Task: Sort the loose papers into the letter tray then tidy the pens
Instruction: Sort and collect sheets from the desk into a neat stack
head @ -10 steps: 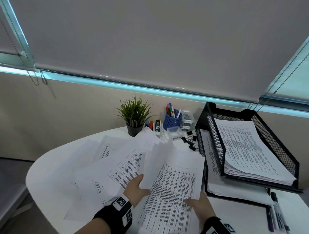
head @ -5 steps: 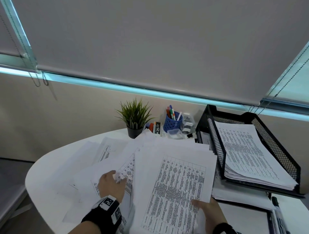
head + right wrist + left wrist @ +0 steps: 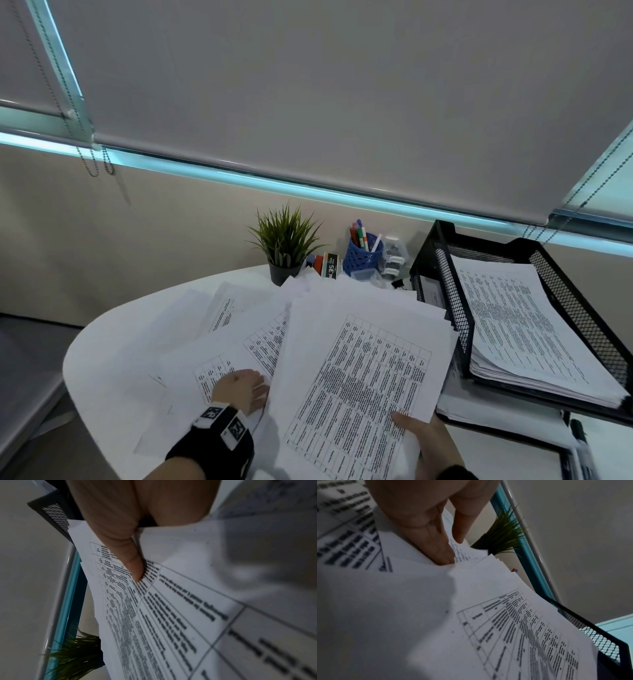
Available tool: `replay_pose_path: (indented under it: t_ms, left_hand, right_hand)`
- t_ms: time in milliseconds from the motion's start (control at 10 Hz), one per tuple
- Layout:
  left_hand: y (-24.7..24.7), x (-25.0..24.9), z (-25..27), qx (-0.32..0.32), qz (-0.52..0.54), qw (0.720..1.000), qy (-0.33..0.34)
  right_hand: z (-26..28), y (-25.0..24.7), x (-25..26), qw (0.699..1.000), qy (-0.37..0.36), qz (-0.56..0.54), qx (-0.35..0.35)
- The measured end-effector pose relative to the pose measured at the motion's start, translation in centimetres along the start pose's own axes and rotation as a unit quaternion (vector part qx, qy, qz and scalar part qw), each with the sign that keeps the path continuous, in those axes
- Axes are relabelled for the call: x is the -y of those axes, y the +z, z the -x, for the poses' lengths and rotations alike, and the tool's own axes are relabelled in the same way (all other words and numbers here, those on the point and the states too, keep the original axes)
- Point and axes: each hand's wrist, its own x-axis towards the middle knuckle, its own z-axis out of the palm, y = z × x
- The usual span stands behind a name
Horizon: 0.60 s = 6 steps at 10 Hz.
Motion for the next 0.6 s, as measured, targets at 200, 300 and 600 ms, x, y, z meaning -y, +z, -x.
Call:
replay_pose_path:
  t_ms: [200,300,600]
  left_hand:
    - [-0.9,-0.6,-0.8,-0.071,-0.208,0.973,0.073]
    - [-0.2,-1.2,0.0,0.104,-0.190,0.975,-0.048]
    - [0.4,-0.6,-0.9,0.135,-0.231,0.962,0.057]
  right_hand:
    - [-0.7,-0.1,0.2,0.999,0.017,-0.042,-0.005]
    - [-0.8,0.4,0.4,0.998,0.003,-0.056,-0.002]
    - [-0.6,0.2,0.7,0.999,0.029,-0.028,0.024]
